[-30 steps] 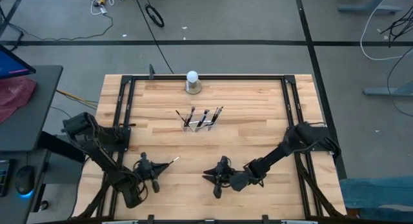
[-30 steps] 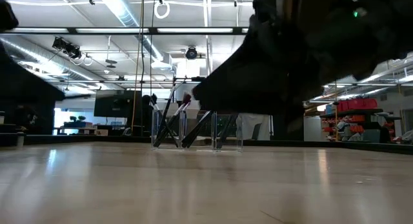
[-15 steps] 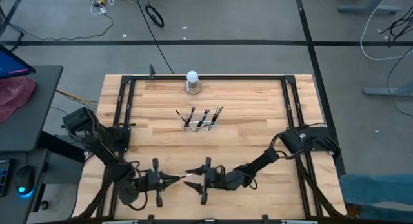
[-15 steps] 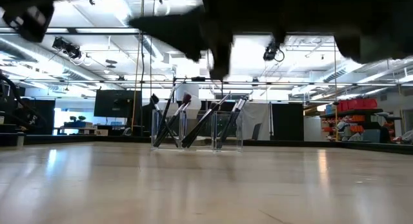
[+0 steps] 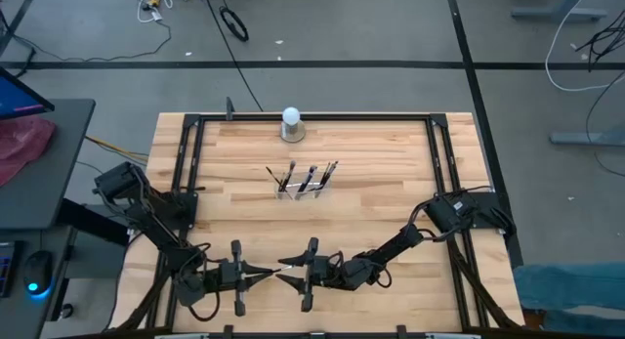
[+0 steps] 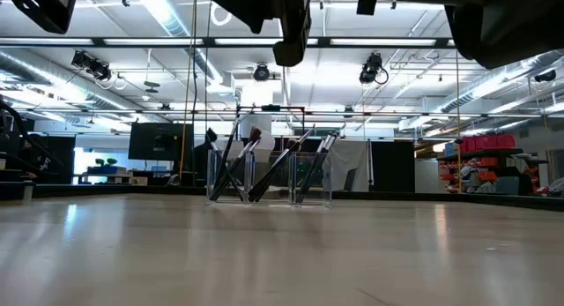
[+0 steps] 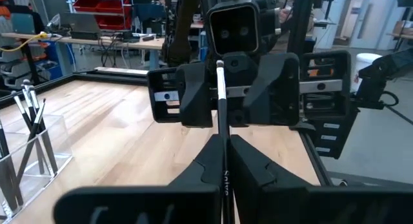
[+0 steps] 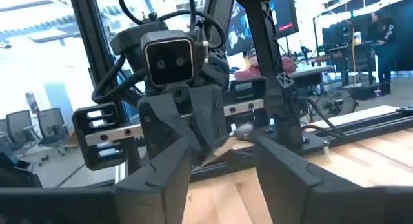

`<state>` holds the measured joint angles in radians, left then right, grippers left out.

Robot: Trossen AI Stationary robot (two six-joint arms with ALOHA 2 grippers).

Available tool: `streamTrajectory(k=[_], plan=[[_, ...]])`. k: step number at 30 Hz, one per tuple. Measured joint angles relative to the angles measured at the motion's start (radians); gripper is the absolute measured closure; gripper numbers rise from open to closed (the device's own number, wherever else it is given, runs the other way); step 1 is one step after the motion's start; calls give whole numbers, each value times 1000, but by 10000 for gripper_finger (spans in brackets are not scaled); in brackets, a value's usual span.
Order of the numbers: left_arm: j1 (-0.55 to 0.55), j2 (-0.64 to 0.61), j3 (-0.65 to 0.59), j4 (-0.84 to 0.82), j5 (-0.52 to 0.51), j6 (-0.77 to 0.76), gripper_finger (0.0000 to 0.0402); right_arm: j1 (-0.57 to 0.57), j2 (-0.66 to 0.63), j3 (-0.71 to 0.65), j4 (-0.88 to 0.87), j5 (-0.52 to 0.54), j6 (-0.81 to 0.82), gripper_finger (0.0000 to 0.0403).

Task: Put items in baskets/containers
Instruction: Put the eyeshadow brush into the transparent organizer

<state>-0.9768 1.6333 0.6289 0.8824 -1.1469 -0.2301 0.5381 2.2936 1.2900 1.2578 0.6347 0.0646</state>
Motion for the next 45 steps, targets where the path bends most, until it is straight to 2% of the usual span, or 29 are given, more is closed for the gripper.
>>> streamTrajectory(k=[4, 7, 14, 21, 25, 33, 36, 39, 45], plan=[[0, 0, 0, 1, 0, 0, 386, -1, 0, 0, 5, -26, -1, 244], [0, 0, 0, 2, 0, 0, 386, -1, 0, 0, 7, -27, -1, 271], [0, 0, 0, 1, 3, -2, 382, -4, 0, 0, 8, -43, 0, 384], [10, 0, 0, -3, 8, -17, 366, -6, 0, 0, 9, -44, 5, 379], [23, 0, 0, -18, 36, -21, 330, -8, 0, 0, 6, -42, -5, 395], [56, 0, 0, -136, 91, -125, 214, -7, -43, 0, -62, 4, -21, 397], [57, 0, 0, -172, 95, -126, 182, 0, -79, -1, -166, 82, -18, 398], [51, 0, 0, -232, 79, -158, 162, 13, -155, -1, -380, 181, 15, 398], [59, -1, 0, -502, 82, -413, 154, 9, -345, -1, -825, 294, 146, 399]])
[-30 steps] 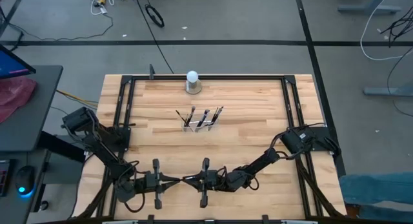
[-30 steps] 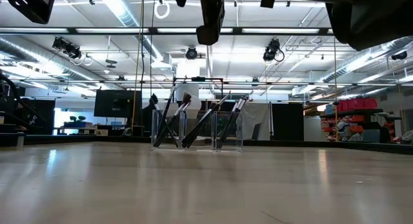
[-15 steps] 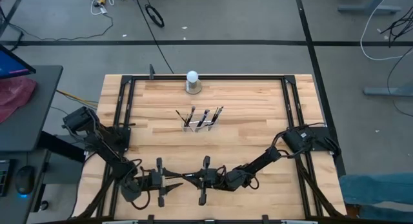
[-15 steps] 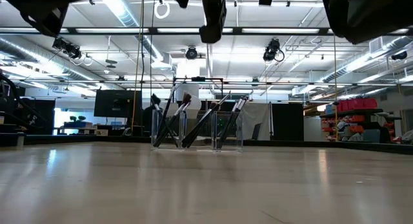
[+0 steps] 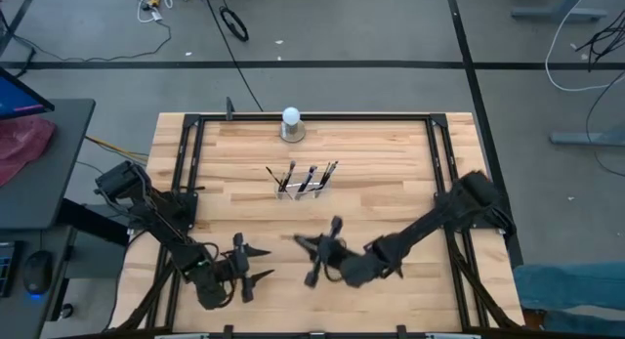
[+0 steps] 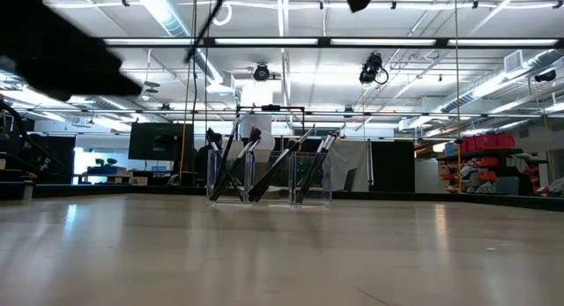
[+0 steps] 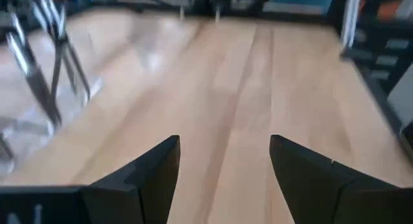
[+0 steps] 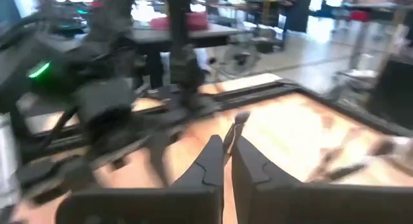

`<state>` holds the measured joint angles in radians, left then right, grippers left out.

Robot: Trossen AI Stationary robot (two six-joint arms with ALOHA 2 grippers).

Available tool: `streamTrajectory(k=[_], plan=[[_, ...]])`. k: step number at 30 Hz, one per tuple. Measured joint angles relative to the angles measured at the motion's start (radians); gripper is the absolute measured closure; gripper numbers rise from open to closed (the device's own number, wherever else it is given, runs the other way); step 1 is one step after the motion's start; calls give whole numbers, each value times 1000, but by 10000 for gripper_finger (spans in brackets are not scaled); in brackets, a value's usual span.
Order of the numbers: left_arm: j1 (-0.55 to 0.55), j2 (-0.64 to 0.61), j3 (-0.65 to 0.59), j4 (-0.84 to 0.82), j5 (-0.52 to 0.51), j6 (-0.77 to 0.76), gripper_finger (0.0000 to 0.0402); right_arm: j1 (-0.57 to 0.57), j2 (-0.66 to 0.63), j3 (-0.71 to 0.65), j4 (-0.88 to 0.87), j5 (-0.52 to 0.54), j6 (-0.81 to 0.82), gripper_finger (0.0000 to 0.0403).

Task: Put items in baskets/containers
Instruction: Put the eyeshadow brush into the transparent organizer

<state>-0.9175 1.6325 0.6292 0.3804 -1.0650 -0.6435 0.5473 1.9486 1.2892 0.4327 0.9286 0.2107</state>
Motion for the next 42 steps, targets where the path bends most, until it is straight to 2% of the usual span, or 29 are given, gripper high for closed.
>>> streamTrajectory(k=[3, 8, 11, 15, 20, 26, 38, 42], plan=[[26, 2, 0, -142, 70, -152, 154, -33, -78, 0, -152, 14, 53, 399], [94, 10, 0, -299, 242, -343, 154, -138, -168, 0, -311, -104, 122, 399], [135, 23, 0, -320, 335, -392, 154, -224, -192, 0, -385, -209, 178, 399], [185, 66, 1, -322, 422, -422, 154, -325, -201, 0, -502, -261, 249, 399], [208, 99, 4, -316, 423, -469, 154, -436, -200, 0, -616, -348, 330, 400], [206, 98, 3, -308, 410, -470, 154, -508, -181, 0, -636, -447, 350, 400], [206, 100, 1, -294, 409, -463, 154, -522, -105, 0, -614, -512, 383, 397], [207, 94, 0, -286, 410, -463, 154, -528, -105, 0, -624, -529, 406, 384]])
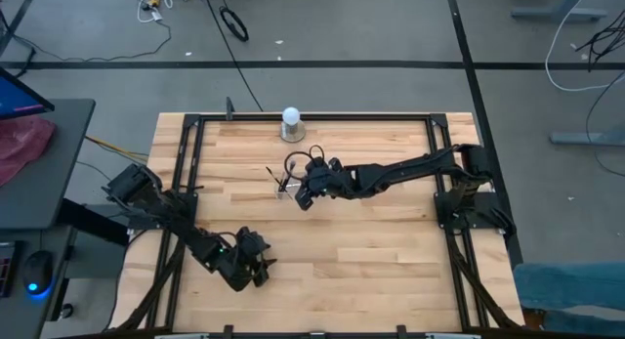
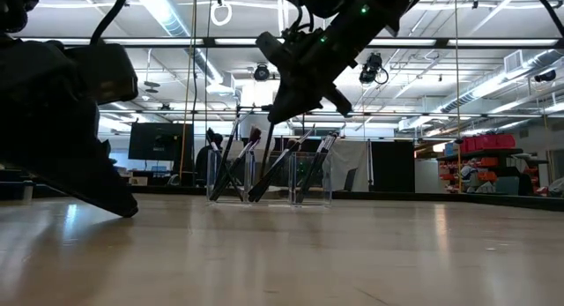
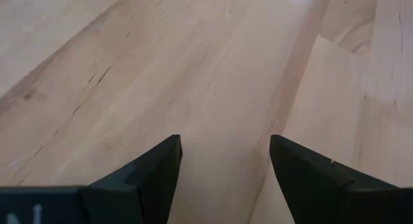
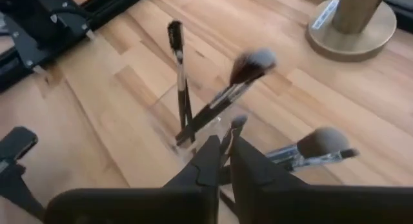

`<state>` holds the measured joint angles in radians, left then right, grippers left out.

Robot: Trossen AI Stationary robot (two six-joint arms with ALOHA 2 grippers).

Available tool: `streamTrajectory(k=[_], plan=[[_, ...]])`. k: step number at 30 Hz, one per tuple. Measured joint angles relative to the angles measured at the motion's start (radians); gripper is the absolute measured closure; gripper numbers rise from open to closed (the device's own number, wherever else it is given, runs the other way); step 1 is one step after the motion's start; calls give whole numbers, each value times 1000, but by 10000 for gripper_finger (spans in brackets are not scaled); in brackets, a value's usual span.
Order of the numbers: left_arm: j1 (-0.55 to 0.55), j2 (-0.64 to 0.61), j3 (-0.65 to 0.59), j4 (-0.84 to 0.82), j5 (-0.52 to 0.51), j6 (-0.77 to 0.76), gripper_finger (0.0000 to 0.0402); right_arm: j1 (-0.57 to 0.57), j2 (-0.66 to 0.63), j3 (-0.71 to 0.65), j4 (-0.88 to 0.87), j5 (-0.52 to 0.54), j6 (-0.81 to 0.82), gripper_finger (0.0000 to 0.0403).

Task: Put items in baskets/containers
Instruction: Put the eyeshadow brush into the transparent organizer, then return to Home Position

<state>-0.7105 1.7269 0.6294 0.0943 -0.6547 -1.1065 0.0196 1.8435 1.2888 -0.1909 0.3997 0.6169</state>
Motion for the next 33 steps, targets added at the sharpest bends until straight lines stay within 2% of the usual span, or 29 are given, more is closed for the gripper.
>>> streamTrajectory(k=[6, 12, 15, 18, 23, 27, 30, 33], plan=[[3, -32, -2, -1, 31, -8, 162, -11, 1, 0, -9, -56, 17, 354], [1, -111, -2, 1, 51, 27, 191, -20, 4, 0, -16, -96, 27, 331], [2, -171, -3, -6, 41, 69, 207, -25, -6, 0, -41, -116, 17, 307], [4, -253, -3, -22, 21, 113, 221, -27, -50, 0, -80, -121, -17, 273], [46, -444, -2, -78, 32, 266, 246, -35, -208, 0, -211, -99, -85, 233], [151, -639, -2, -162, 96, 419, 293, -40, -358, 0, -354, -93, -164, 241], [256, -780, -1, -217, 176, 541, 349, -38, -473, -25, -422, -111, -212, 271], [365, -907, -1, -288, 255, 628, 392, -36, -616, -119, -408, -189, -256, 310]])
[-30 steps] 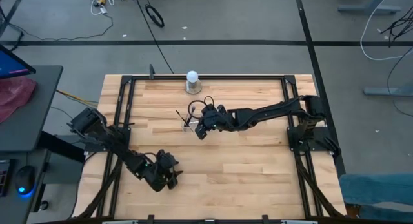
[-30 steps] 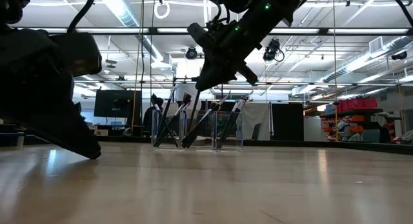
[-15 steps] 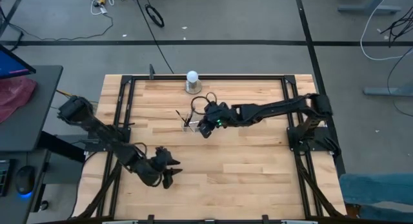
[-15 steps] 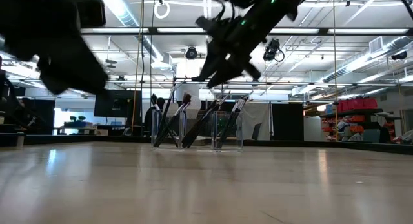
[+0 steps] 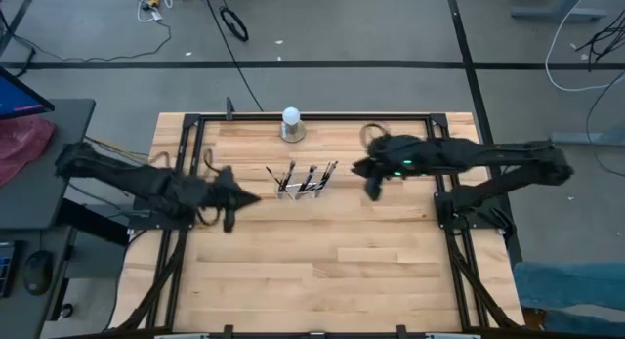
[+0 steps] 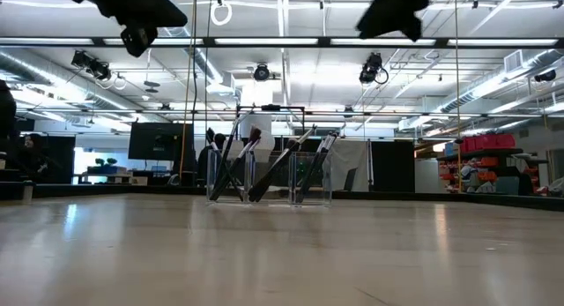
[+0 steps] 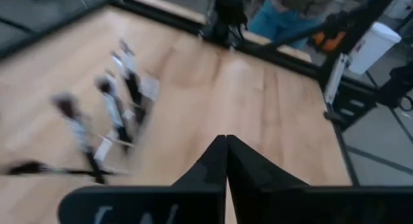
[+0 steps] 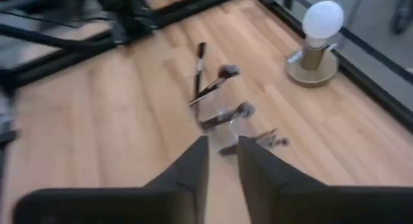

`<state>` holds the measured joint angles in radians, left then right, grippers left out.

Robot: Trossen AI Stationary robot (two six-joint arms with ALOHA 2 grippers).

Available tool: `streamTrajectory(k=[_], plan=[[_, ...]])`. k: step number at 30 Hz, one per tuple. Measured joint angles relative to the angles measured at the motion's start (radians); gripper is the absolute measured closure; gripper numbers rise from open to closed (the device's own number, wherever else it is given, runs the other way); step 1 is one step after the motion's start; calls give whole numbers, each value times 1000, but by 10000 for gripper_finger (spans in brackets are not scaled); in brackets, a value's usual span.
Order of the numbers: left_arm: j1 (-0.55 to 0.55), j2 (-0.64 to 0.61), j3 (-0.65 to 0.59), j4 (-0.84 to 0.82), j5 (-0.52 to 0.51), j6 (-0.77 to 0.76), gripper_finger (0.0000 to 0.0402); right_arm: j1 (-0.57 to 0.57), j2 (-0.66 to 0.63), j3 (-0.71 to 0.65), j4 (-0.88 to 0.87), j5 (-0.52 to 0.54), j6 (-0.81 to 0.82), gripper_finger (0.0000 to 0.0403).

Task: Put items in baskets/containers
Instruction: Return to Home Position

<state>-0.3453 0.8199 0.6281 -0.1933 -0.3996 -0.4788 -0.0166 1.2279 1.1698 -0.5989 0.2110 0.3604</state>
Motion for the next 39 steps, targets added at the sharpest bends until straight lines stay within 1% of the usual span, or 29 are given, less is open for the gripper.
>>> streamTrajectory(k=[4, 7, 10, 14, 16, 20, 23, 27, 29, 30, 32, 35, 37, 39], plan=[[113, -148, 0, -94, 70, 89, 393, 0, -211, -199, 80, -100, -17, 363], [161, -231, 0, -130, 83, 109, 397, 1, -364, -375, 211, -228, -51, 394], [190, -292, 0, -149, 82, 128, 395, 2, -497, -538, 358, -325, -52, 395], [192, -335, 0, -149, 69, 156, 395, 1, -636, -724, 526, -423, -61, 392], [192, -343, 0, -150, 54, 158, 397, 2, -707, -807, 583, -448, -64, 397], [192, -345, 0, -153, 37, 161, 395, -15, -849, -941, 710, -456, -54, 400], [192, -345, -5, -176, 19, 175, 395, -24, -930, -1007, 739, -464, -56, 399], [192, -396, -63, -181, -40, 154, 398, -28, -1025, -1092, 785, -416, -64, 401], [192, -442, -92, -176, -44, 140, 397, -28, -1066, -1144, 845, -382, -65, 401], [192, -468, -107, -174, -42, 134, 397, -28, -1083, -1157, 839, -361, -67, 401], [192, -521, -126, -171, -42, 127, 398, -28, -1101, -1155, 819, -318, -80, 401], [192, -611, -150, -173, -42, 135, 398, -28, -1108, -1153, 818, -281, -112, 401], [192, -671, -168, -170, -43, 147, 397, -28, -1106, -1153, 786, -242, -126, 401], [192, -730, -189, -173, -42, 151, 397, -28, -1106, -1153, 727, -233, -134, 401]])
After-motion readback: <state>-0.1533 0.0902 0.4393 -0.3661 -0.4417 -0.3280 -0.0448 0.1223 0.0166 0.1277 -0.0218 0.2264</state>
